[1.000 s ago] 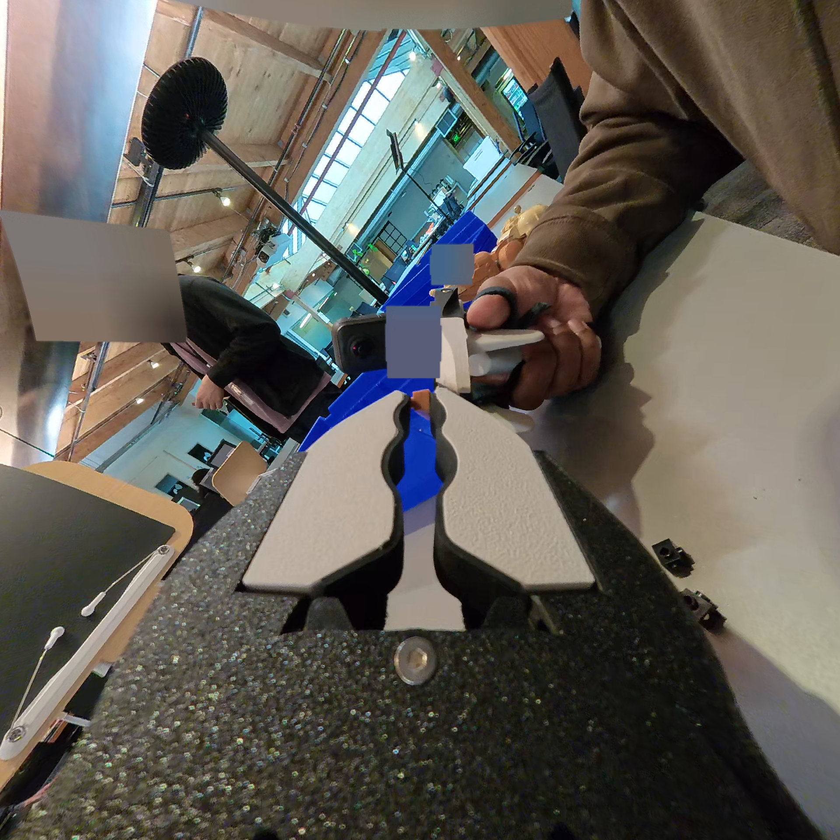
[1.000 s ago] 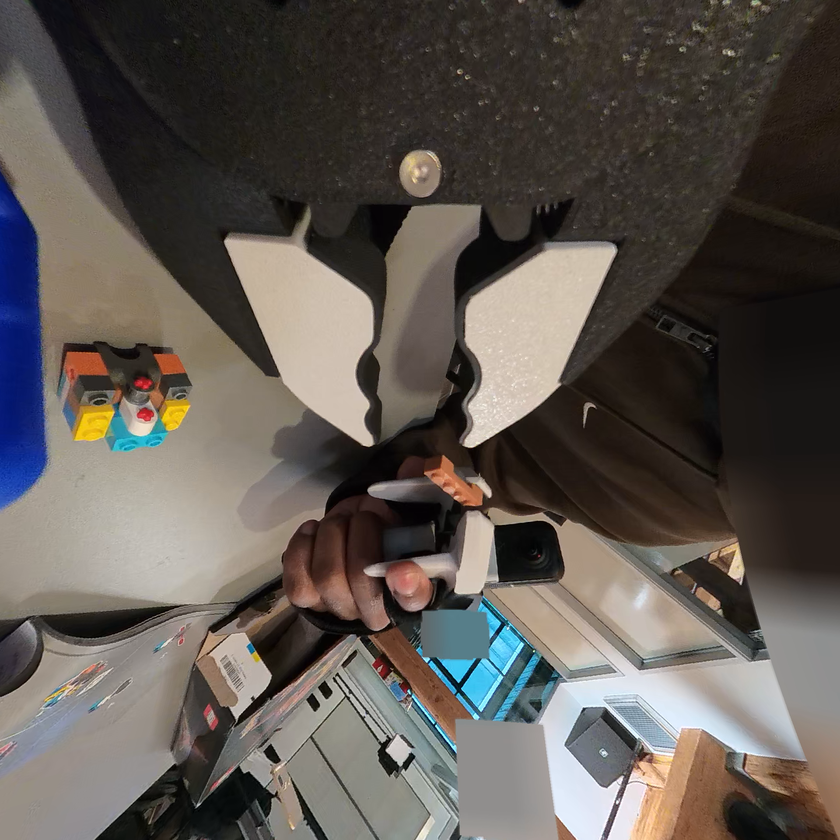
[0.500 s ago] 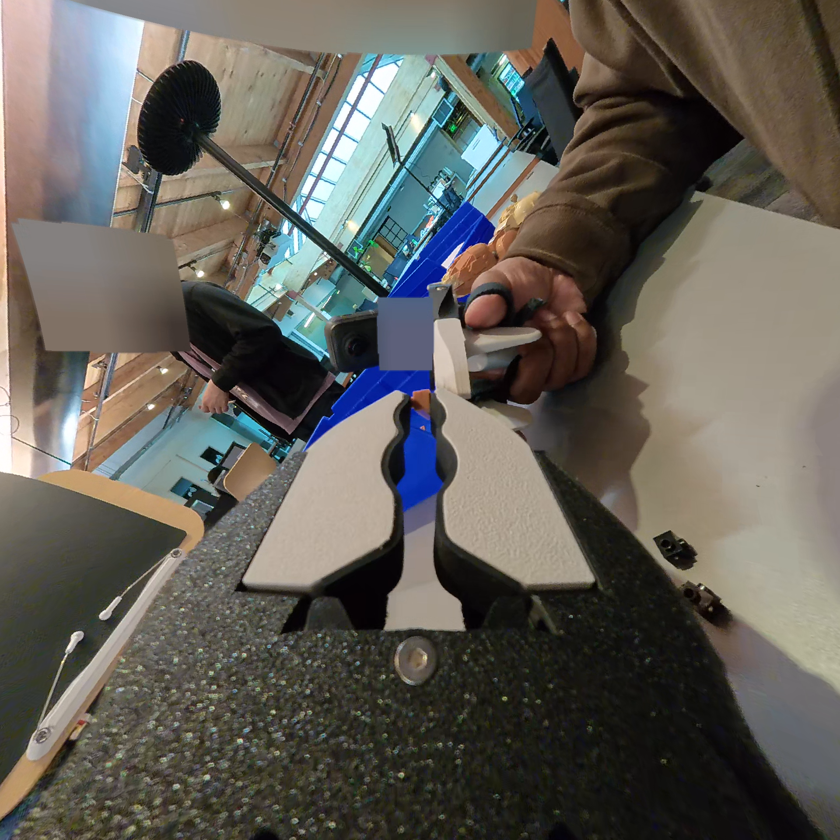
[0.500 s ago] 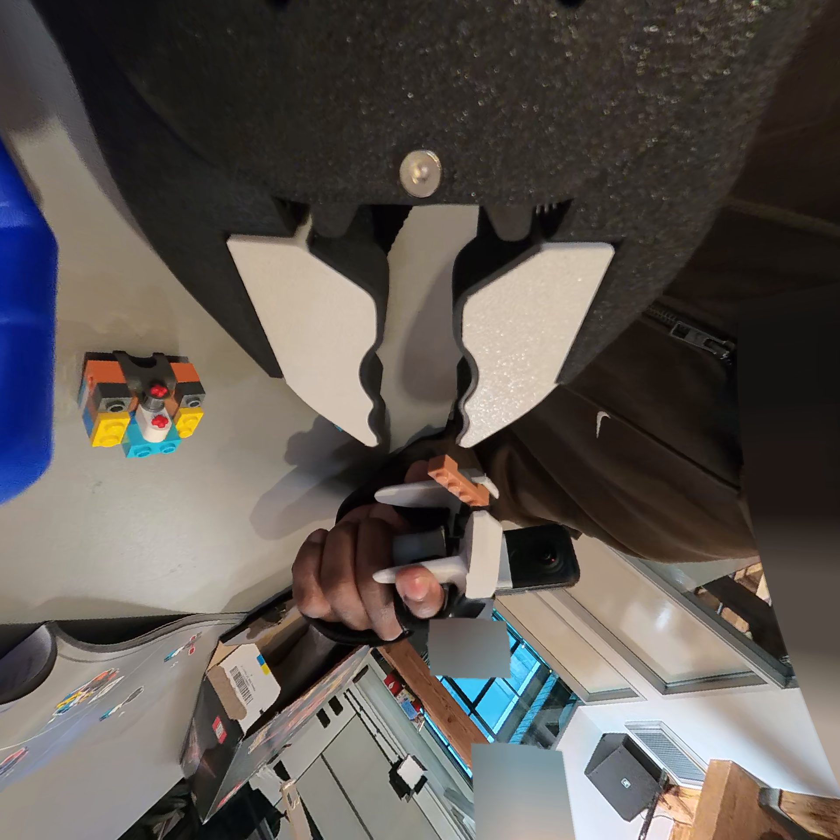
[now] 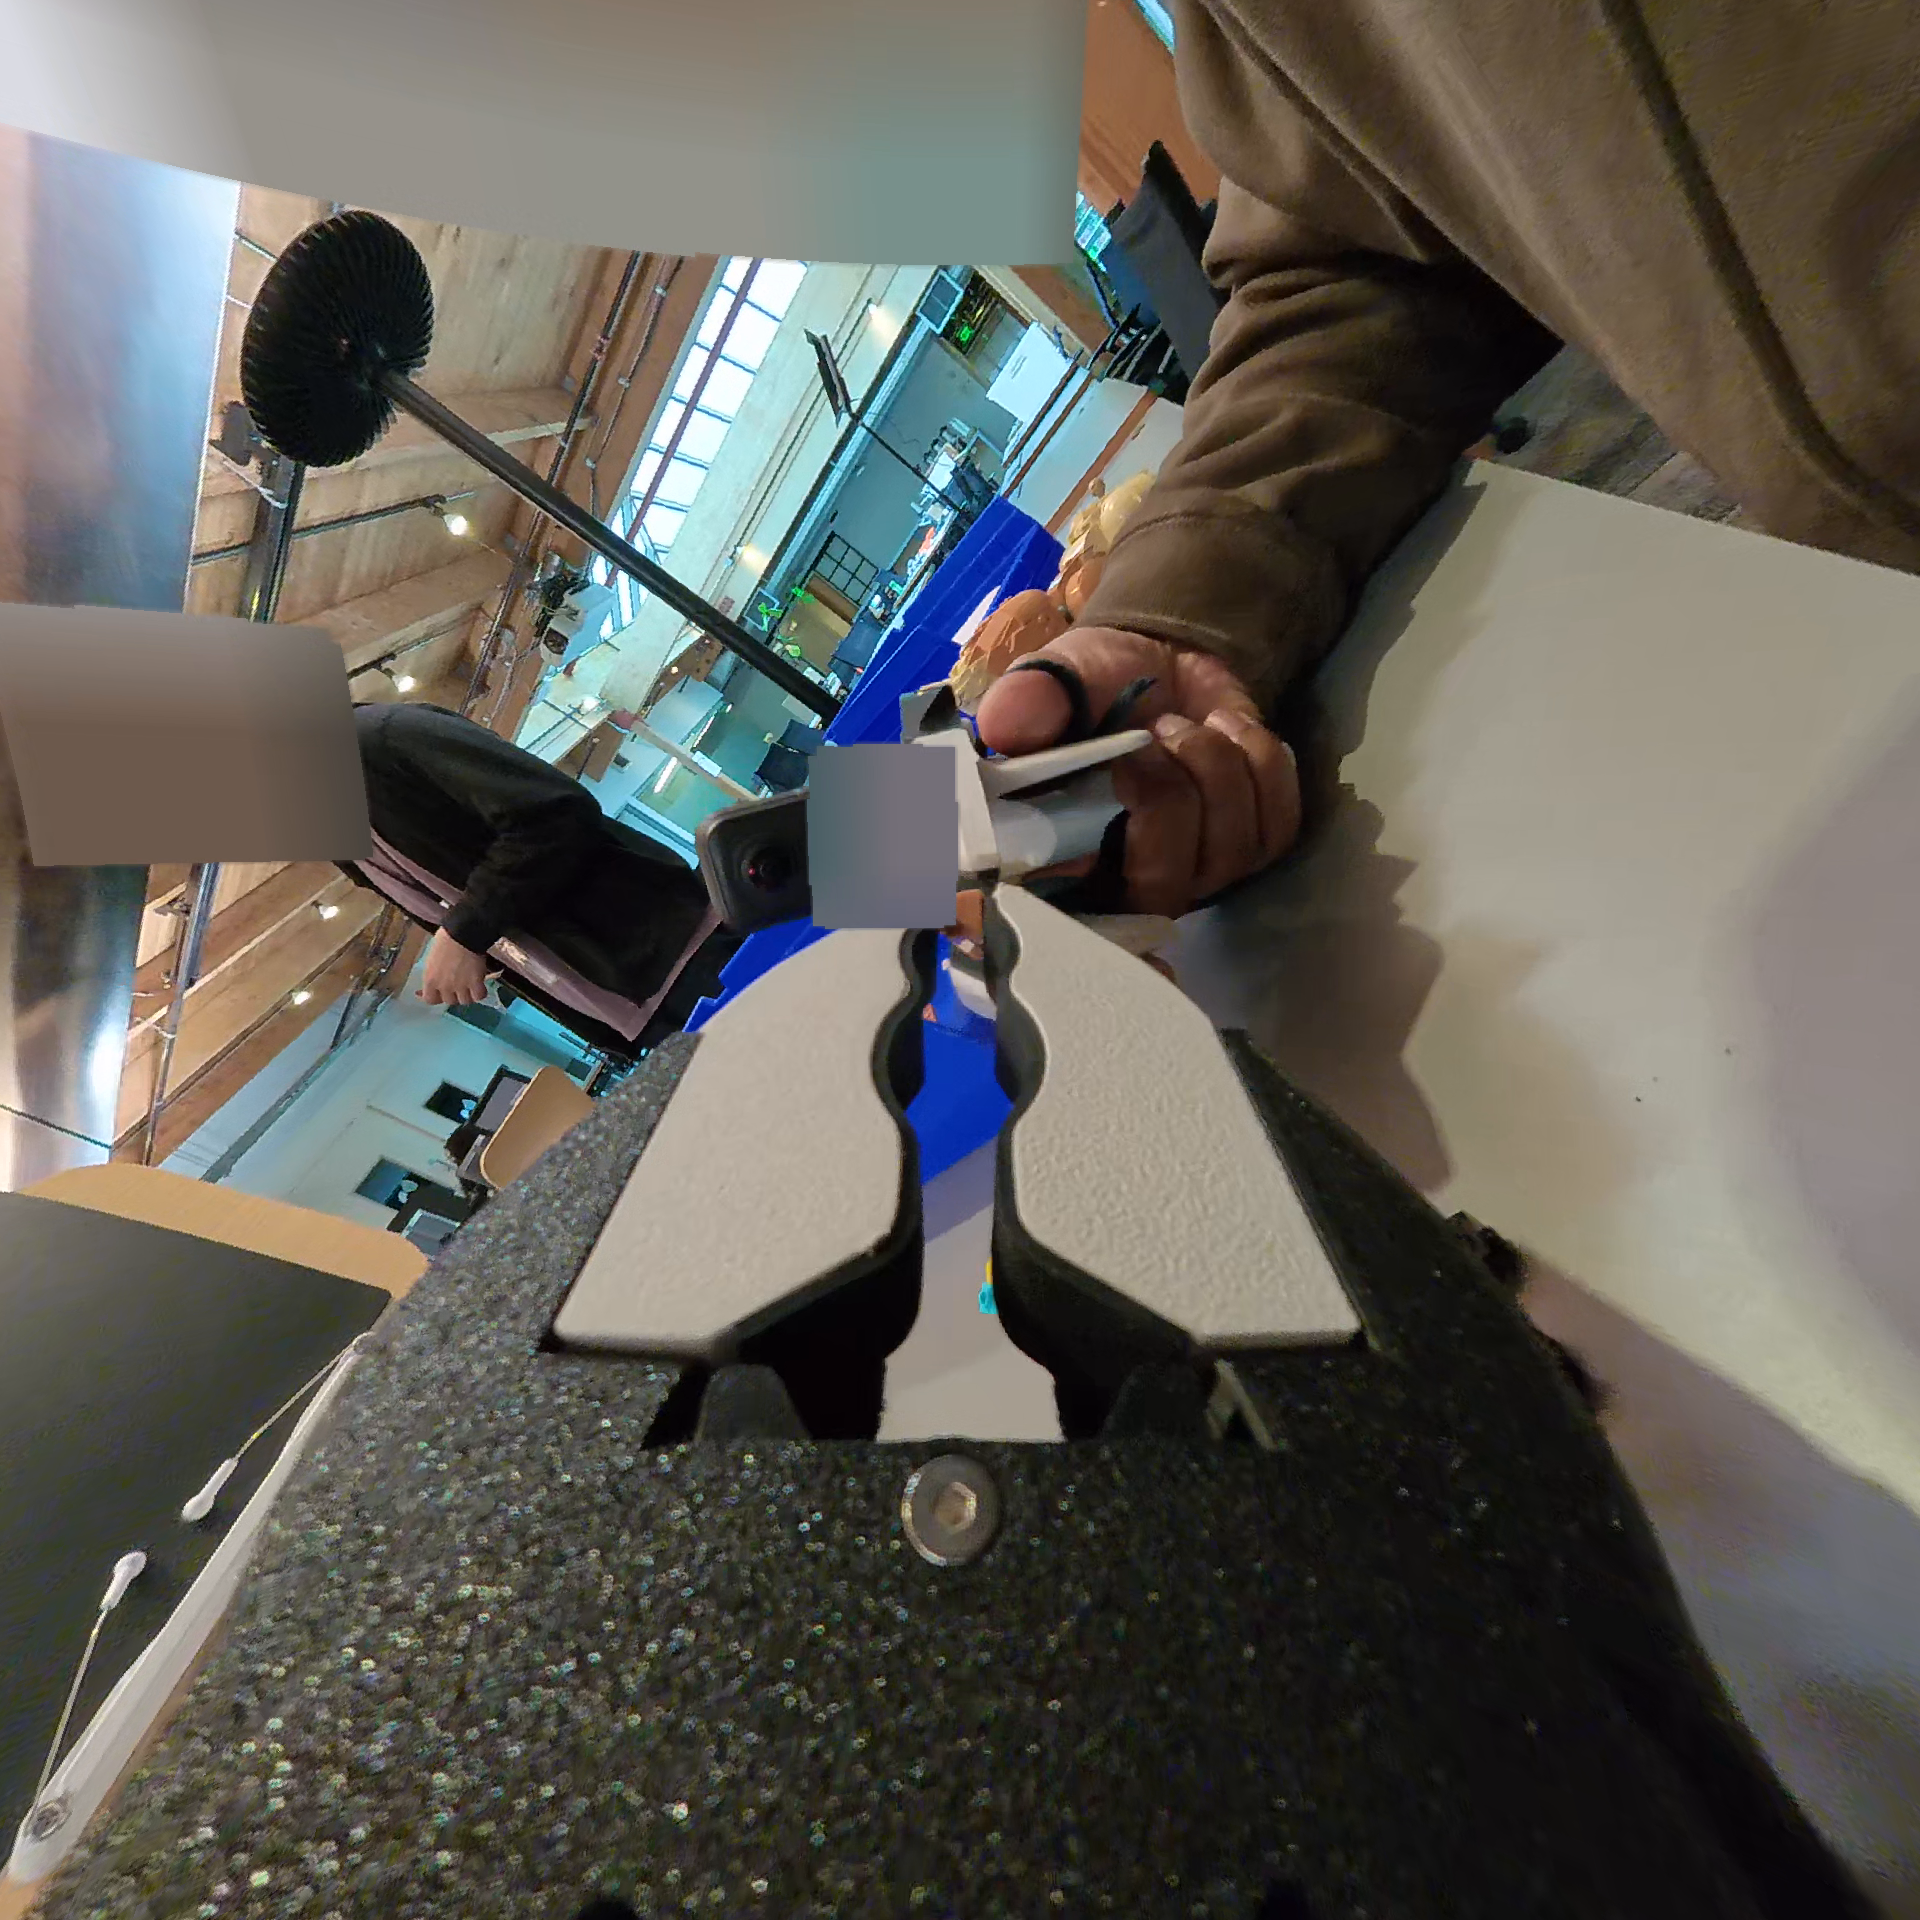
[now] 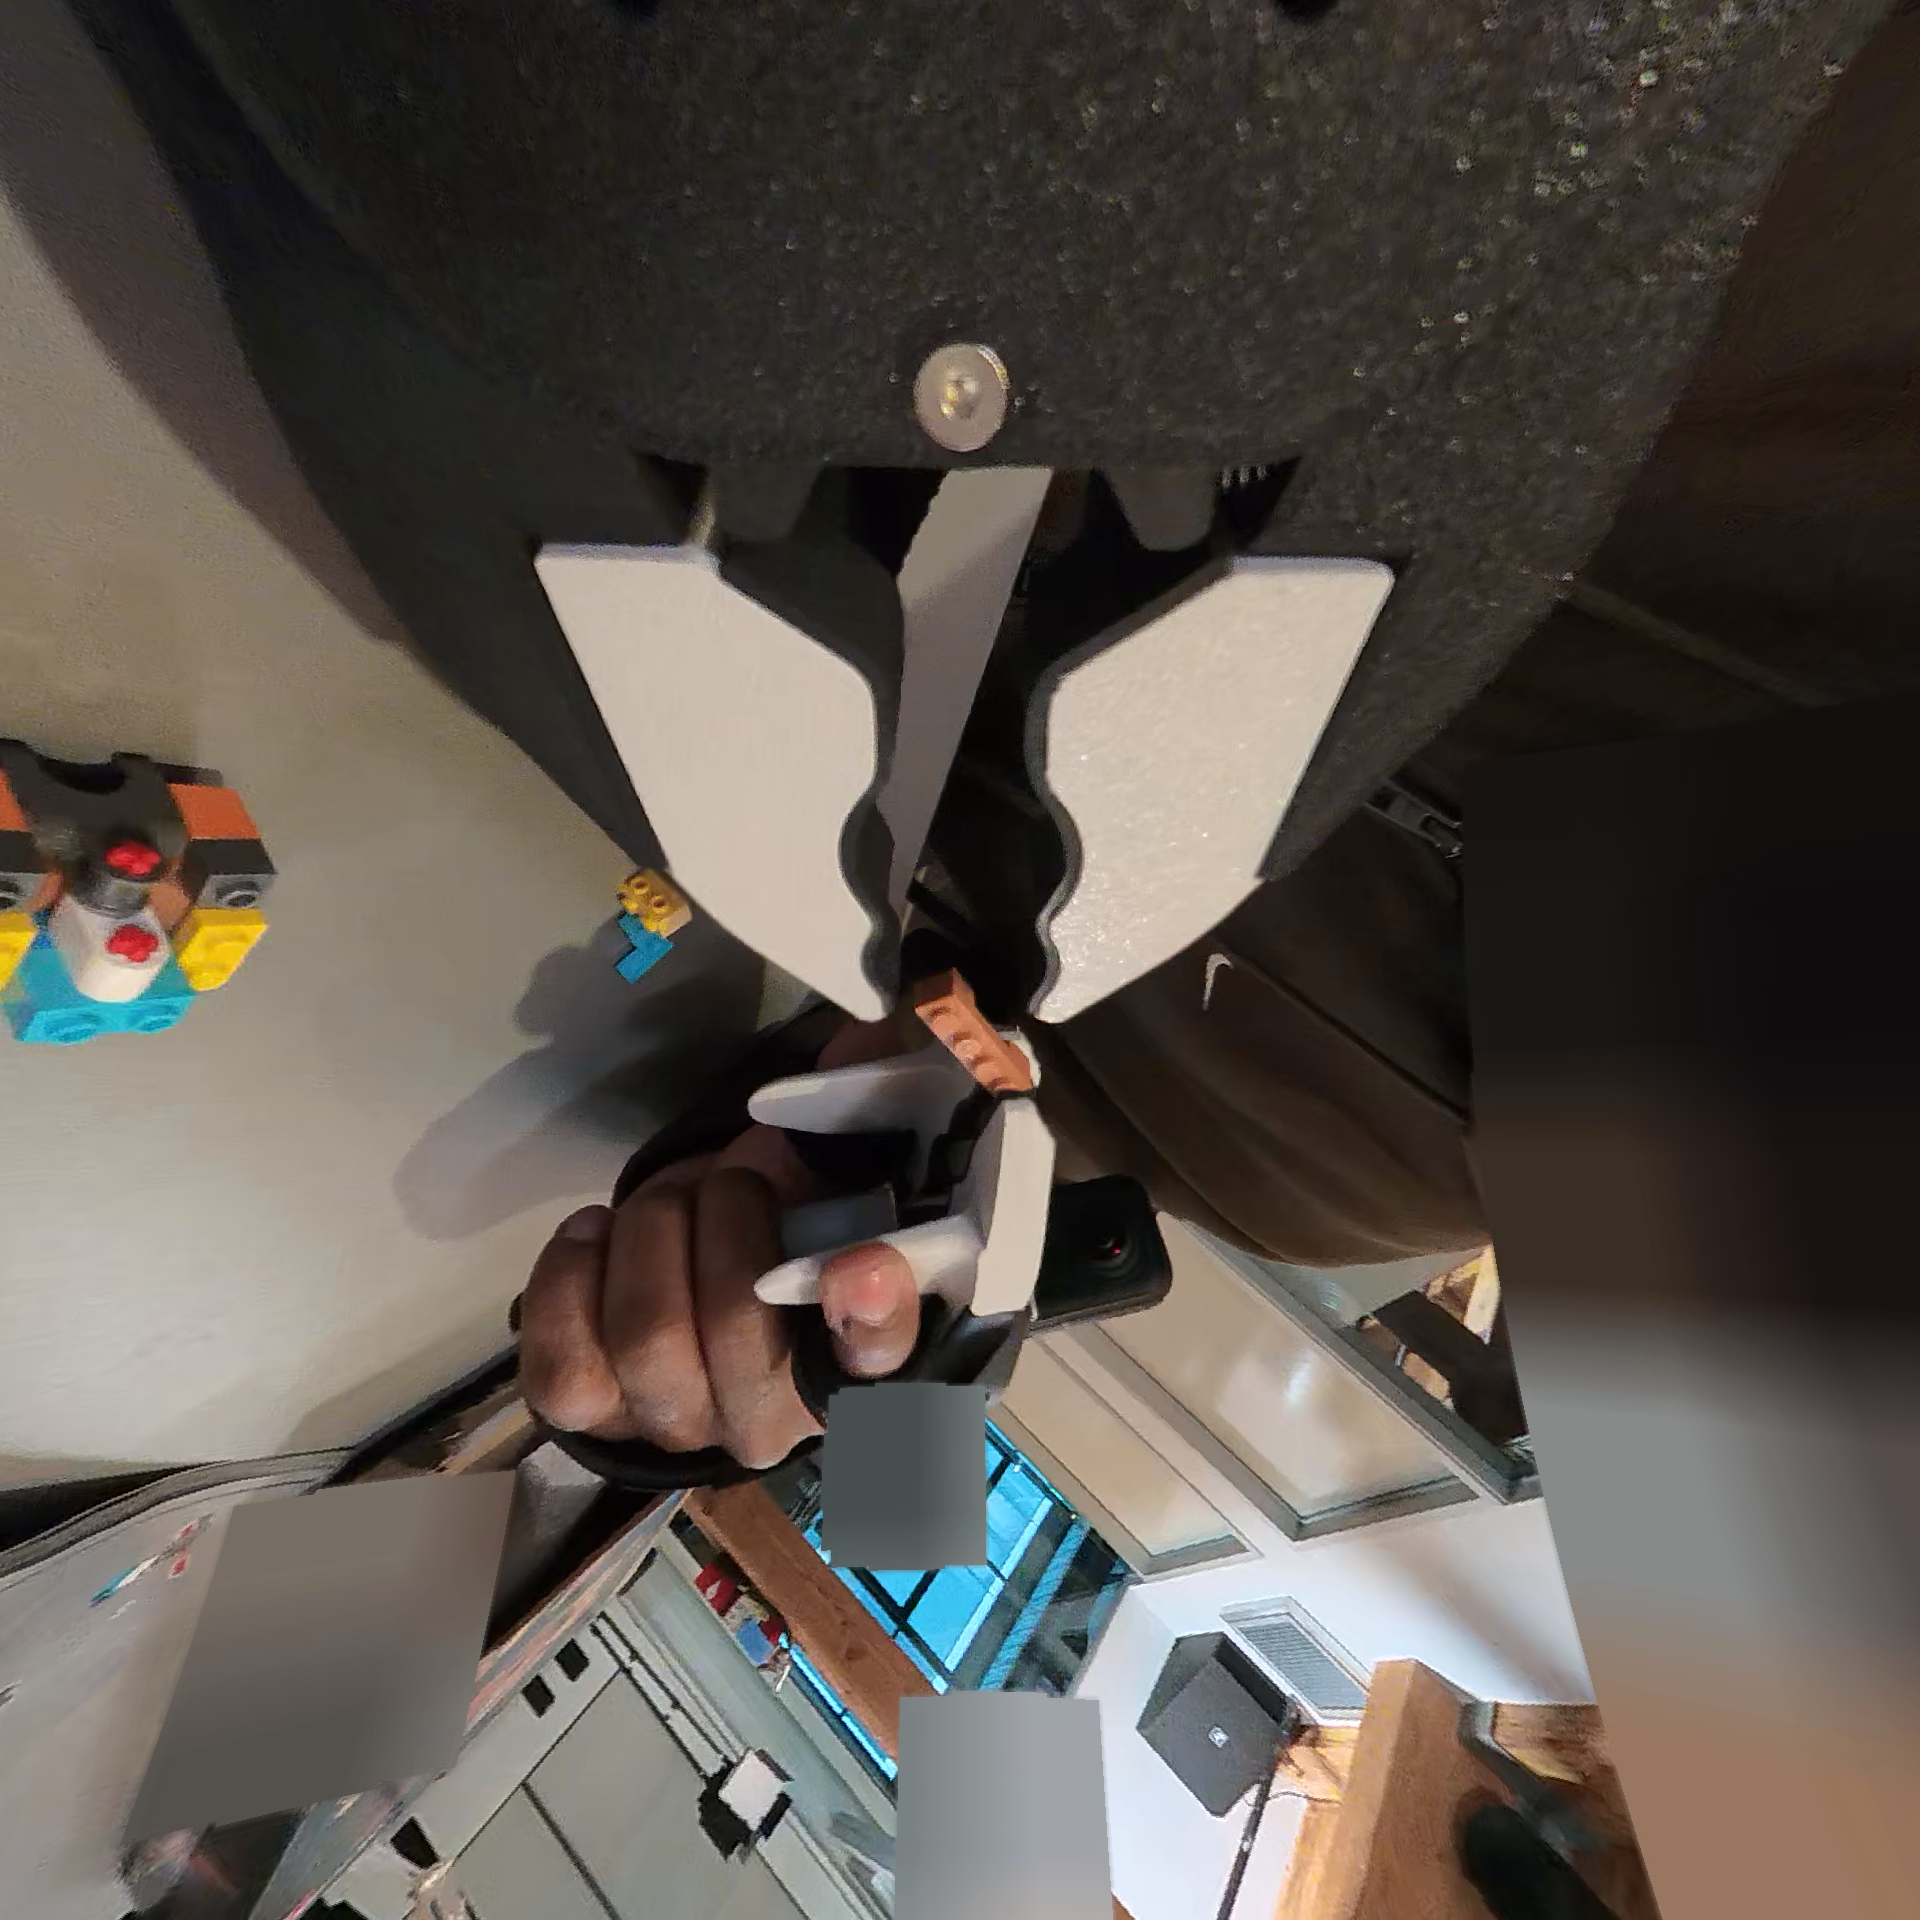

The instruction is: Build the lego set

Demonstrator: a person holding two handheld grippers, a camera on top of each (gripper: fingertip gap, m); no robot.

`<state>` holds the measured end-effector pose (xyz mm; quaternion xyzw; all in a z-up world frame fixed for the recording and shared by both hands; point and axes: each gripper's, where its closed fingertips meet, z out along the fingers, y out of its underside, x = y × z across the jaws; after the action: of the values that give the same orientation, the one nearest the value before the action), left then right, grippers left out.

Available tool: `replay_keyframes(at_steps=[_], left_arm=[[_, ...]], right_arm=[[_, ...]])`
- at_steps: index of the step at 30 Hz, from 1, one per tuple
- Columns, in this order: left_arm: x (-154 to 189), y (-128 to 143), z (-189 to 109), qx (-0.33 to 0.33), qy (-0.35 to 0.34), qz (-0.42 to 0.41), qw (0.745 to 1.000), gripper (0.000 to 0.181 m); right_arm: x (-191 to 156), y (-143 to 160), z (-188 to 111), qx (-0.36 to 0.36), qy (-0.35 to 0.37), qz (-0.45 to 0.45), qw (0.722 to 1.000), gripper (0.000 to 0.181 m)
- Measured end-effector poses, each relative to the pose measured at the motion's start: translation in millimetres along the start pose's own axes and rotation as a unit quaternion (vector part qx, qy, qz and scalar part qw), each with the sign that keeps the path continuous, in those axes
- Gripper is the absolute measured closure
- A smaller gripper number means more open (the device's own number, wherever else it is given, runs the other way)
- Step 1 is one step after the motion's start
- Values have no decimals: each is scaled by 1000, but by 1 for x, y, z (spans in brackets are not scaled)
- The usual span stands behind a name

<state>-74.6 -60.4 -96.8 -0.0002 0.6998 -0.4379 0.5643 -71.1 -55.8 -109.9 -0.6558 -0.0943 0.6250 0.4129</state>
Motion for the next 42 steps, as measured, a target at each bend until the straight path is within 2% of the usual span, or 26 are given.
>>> replay_keyframes(at_steps=[10, 13, 17, 19, 22, 27, 34, 42], left_arm=[[0, 4, -3, -2, 5, -18, 1000, 173], [2, 12, -5, -19, 21, -30, 999, 163], [20, 38, -16, -86, 92, -47, 991, 149], [24, 47, -24, -108, 113, -74, 985, 146], [29, 51, -37, -121, 158, -171, 965, 148], [48, 52, -48, -155, 237, -263, 922, 151], [82, 69, -49, -248, 300, -237, 890, 159], [86, 72, -46, -256, 299, -232, 889, 167]], right_arm=[[2, 0, 1, 5, 10, 0, 1000, 171], [5, -1, -1, 7, 31, -14, 999, 172], [13, -2, -3, 4, 81, -48, 996, 172], [22, 0, -5, -12, 128, -78, 989, 172], [38, 10, -6, -63, 206, -133, 967, 172], [50, 26, 0, -130, 259, -182, 940, 172], [62, 35, 2, -173, 301, -203, 916, 172], [73, 44, 1, -216, 338, -216, 890, 172]])
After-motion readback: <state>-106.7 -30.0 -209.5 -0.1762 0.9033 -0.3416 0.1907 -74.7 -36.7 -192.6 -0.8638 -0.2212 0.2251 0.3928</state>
